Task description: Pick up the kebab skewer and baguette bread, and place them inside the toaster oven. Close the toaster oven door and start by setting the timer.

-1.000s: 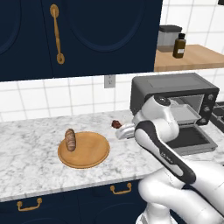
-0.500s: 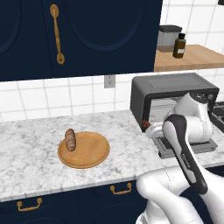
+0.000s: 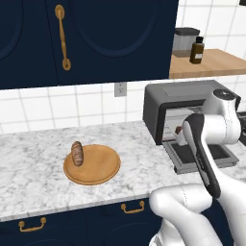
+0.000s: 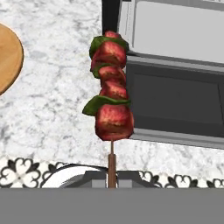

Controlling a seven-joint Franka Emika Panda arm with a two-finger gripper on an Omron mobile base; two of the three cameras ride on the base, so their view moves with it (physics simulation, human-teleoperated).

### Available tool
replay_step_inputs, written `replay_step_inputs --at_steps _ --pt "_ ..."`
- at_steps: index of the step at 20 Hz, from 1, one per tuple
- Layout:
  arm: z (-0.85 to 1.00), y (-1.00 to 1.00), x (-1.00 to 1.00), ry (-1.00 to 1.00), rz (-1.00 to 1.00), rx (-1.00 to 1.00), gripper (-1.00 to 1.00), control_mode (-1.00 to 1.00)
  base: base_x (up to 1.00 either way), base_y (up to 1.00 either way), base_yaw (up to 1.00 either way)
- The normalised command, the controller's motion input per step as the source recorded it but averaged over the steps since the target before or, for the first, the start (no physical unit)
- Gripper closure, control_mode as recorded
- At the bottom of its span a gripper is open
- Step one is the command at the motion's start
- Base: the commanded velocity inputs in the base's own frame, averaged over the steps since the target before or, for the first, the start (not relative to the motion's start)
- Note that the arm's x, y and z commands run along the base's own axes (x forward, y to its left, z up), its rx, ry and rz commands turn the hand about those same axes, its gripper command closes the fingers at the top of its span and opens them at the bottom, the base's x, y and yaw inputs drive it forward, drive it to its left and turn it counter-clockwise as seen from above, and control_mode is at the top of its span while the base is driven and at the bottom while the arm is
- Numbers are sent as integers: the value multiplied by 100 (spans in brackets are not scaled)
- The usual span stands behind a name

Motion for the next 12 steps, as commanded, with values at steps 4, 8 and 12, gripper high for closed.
replay_step_inputs --at_steps 4,8,12 --pt "1 -4 16 0 -5 -6 100 -100 0 0 0" --pt "0 -12 8 0 -2 0 100 -100 0 0 0" --pt "0 -41 31 -2 0 0 100 -100 0 0 0"
